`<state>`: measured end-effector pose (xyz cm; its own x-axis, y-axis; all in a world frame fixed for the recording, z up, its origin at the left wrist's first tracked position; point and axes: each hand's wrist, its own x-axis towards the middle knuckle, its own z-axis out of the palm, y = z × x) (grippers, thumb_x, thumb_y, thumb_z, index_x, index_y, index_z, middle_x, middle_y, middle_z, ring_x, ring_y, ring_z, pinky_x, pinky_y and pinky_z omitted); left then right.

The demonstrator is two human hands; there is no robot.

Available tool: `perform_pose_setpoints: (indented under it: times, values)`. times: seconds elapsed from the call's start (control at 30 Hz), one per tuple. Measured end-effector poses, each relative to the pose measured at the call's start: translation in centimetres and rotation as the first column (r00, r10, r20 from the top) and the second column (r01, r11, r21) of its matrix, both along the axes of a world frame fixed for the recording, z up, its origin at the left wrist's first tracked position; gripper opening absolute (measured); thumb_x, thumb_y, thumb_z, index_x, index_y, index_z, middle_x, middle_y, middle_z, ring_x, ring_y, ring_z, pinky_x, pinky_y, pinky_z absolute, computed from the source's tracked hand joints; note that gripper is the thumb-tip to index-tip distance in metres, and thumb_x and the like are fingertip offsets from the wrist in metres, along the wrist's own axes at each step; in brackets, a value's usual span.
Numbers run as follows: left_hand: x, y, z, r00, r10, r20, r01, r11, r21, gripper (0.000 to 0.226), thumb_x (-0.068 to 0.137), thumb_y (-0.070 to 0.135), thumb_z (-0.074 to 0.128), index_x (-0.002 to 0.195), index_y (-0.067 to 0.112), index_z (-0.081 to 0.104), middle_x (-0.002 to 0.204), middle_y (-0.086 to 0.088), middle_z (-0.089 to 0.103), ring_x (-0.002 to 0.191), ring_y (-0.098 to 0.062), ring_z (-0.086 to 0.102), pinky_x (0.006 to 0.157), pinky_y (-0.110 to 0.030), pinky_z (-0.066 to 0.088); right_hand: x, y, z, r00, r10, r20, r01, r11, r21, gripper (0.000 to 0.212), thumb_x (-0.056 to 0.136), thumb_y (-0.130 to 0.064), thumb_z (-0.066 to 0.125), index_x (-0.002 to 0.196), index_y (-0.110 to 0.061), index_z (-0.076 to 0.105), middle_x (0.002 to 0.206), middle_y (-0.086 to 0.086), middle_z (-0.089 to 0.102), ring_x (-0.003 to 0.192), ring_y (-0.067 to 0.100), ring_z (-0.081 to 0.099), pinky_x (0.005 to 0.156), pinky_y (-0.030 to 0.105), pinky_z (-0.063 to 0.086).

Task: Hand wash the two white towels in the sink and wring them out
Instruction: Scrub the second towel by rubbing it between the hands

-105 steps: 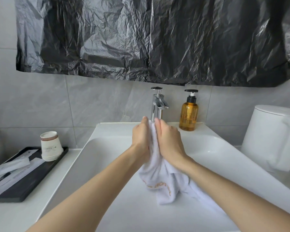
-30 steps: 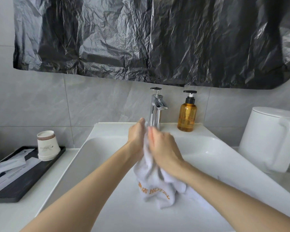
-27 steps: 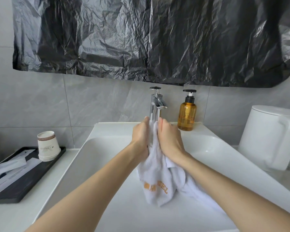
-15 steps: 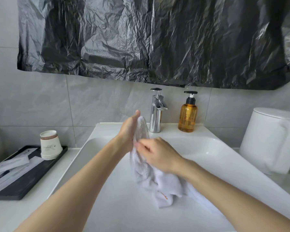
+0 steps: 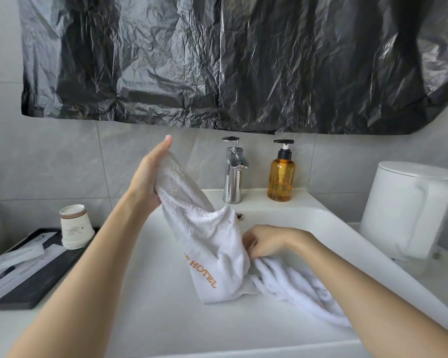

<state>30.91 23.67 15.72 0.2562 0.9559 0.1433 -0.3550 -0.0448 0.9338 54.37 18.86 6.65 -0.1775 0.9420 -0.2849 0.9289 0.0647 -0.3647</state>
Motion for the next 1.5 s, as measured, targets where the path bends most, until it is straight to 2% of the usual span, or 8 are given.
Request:
perform_pose_setpoints:
  times: [0.17,0.37,0.5,0.73,0.93,1.03,1.37,1.5]
  values:
    - [-0.2,0.9,-0.2,0.992,0.127,-0.004,-0.126,0.989,0.075,0.048,0.072,0.054,0.076,0.088,0.012,0.061,0.078,-0.006,0.067,0.079,-0.023,0.067,0.077,-0.034,0.052,1.2,0.1,2.2,0.965,-0.152,-0.215,0.221,0.912,0.347,0.005,0.096,-0.019,0.053,0.095,-0.018,0.058,0.078,-0.005,0.053,0.066,0.01,0.048,0.054,0.02,0.034]
    - [0.7,2.5,-1.6,0.81,0.48,-0.336,-0.305,0.835,0.458,0.048,0.076,0.038,0.081,0.062,0.02,0.039,0.058,0.002,0.041,0.051,-0.014,0.041,0.047,-0.023,0.035,1.9,-1.5,6.1,0.643,0.073,-0.762,0.513,0.698,0.5,0.011,0.099,-0.013,0.049,0.094,-0.017,0.058,0.089,-0.002,0.059,0.084,0.007,0.052,0.077,0.023,0.037]
    - [1.3,2.4,-2.8,0.352,0.651,-0.673,-0.04,0.729,0.684,0.045,0.076,0.058,0.072,0.079,0.02,0.047,0.069,0.003,0.052,0.072,-0.024,0.052,0.062,-0.033,0.036,1.9,-3.2,7.9,0.46,0.181,-0.87,0.578,0.682,0.447,0.009,0.095,-0.018,0.059,0.094,-0.017,0.067,0.088,-0.006,0.067,0.085,0.003,0.06,0.083,0.018,0.045]
    - [5.1,-0.6,-5.2,0.49,0.243,-0.837,0.508,0.701,0.5,0.049,0.075,0.066,0.068,0.12,0.048,0.058,0.103,0.021,0.063,0.103,0.0,0.058,0.09,-0.019,0.041,1.0,-4.0,8.5,0.24,0.185,-0.953,0.491,0.824,0.284,0.011,0.093,-0.014,0.058,0.086,-0.013,0.067,0.076,-0.001,0.069,0.072,0.01,0.065,0.067,0.022,0.049]
    - [5.5,-0.5,-5.4,0.601,0.057,-0.797,0.469,0.783,0.409,0.055,0.091,0.043,0.065,0.077,-0.009,0.052,0.071,-0.004,0.038,0.065,-0.014,0.035,0.055,-0.026,0.028,1.1,-3.4,8.3,0.348,0.181,-0.92,0.589,0.722,0.364,0.013,0.095,-0.014,0.057,0.09,-0.017,0.069,0.087,-0.001,0.068,0.087,0.012,0.061,0.084,0.026,0.047]
    - [3.8,0.1,-4.2,0.744,0.035,-0.667,0.336,0.843,0.419,0.049,0.092,0.037,0.063,0.082,-0.01,0.064,0.074,-0.002,0.047,0.07,-0.011,0.042,0.06,-0.024,0.035,2.3,-3.2,8.3,0.45,0.081,-0.889,0.68,0.614,0.4,0.016,0.088,-0.017,0.061,0.073,-0.023,0.066,0.078,-0.005,0.061,0.086,0.012,0.053,0.084,0.029,0.039]
    - [3.0,-0.2,-3.1,0.833,-0.028,-0.553,0.237,0.92,0.311,0.03,0.089,0.036,0.066,0.095,0.008,0.077,0.088,-0.007,0.075,0.076,-0.016,0.069,0.067,-0.024,0.056,1.9,-3.5,7.2,0.823,-0.097,-0.56,0.335,0.879,0.34,0.028,0.093,-0.045,0.057,0.101,-0.021,0.068,0.093,-0.009,0.059,0.08,0.007,0.052,0.064,0.021,0.034]
    - [3.1,-0.3,-2.9,0.851,-0.037,-0.524,0.234,0.92,0.315,0.028,0.092,0.034,0.063,0.092,0.008,0.076,0.084,-0.004,0.074,0.072,-0.014,0.069,0.061,-0.019,0.053,1.9,-2.9,6.4,0.84,0.017,-0.542,0.263,0.861,0.435,0.038,0.096,-0.035,0.056,0.079,-0.001,0.053,0.075,0.005,0.039,0.074,0.017,0.037,0.061,0.029,0.027]
